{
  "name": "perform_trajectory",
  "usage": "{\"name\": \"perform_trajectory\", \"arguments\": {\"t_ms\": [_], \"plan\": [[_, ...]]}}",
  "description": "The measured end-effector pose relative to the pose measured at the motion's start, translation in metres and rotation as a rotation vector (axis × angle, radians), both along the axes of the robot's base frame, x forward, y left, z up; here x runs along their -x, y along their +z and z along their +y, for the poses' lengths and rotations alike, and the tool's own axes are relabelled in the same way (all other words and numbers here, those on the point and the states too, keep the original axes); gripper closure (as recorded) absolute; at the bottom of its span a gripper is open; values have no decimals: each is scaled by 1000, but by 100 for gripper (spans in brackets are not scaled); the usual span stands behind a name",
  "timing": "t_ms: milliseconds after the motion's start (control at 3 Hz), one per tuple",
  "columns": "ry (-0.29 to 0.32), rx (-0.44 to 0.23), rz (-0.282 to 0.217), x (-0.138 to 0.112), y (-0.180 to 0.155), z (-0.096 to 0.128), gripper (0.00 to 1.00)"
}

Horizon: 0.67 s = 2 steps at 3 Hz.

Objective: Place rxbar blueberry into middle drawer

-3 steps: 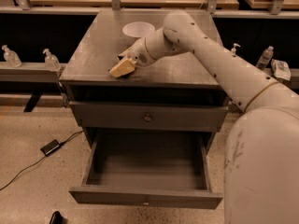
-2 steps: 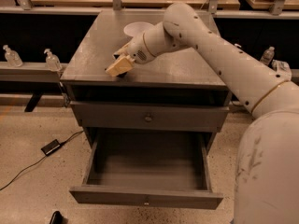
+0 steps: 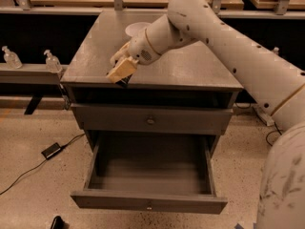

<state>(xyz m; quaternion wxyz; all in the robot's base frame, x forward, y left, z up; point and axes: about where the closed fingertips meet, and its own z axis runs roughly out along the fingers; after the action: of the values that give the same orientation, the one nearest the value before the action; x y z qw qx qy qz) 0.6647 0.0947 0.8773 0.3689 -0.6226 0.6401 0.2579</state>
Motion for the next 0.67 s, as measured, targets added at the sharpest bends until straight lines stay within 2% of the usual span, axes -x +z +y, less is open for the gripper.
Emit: {"name": "perform_trajectory", "arguments": {"t_ms": [333,667], "plan": [[-18,17,4,0,-3,-1,100],[-115,-69,-61,45,31,-15,100]]}}
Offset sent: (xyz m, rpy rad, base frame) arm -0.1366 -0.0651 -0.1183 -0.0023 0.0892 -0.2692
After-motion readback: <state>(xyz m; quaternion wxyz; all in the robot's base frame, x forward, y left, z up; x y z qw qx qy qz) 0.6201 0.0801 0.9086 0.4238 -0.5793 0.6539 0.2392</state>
